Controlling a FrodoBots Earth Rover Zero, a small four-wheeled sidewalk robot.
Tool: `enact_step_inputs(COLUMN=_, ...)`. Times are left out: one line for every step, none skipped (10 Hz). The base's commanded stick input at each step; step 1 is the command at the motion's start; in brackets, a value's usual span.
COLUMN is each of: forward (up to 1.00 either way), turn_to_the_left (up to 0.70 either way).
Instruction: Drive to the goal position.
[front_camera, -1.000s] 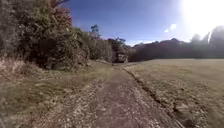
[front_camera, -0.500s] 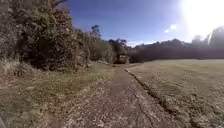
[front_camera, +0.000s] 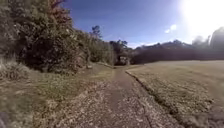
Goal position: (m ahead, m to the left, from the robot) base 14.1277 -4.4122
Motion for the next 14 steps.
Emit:
enact_step_inputs(forward=0.6, turn_to_the_left=0.0)
enact_step_inputs(forward=0.6, turn_to_the_left=-0.07)
enact_step_inputs(forward=0.6, turn_to_the_left=-0.12)
enact_step_inputs(forward=0.6, turn_to_the_left=-0.15)
enact_step_inputs(forward=0.6, turn_to_the_left=-0.15)
enact_step_inputs(forward=0.6, turn_to_the_left=-0.15)
enact_step_inputs(forward=0.6, turn_to_the_left=-0.15)
enact_step_inputs(forward=0.6, turn_to_the_left=-0.15)
enact_step_inputs(forward=0.6, turn_to_the_left=-0.15)
enact_step_inputs(forward=0.6, turn_to_the_left=-0.15)
enact_step_inputs(forward=0.6, turn_to_the_left=-0.15)
enact_step_inputs(forward=0.6, turn_to_the_left=-0.15)
enact_step_inputs(forward=0.6, turn_to_the_left=-0.15)
enact_step_inputs(forward=0.6, turn_to_the_left=-0.15)
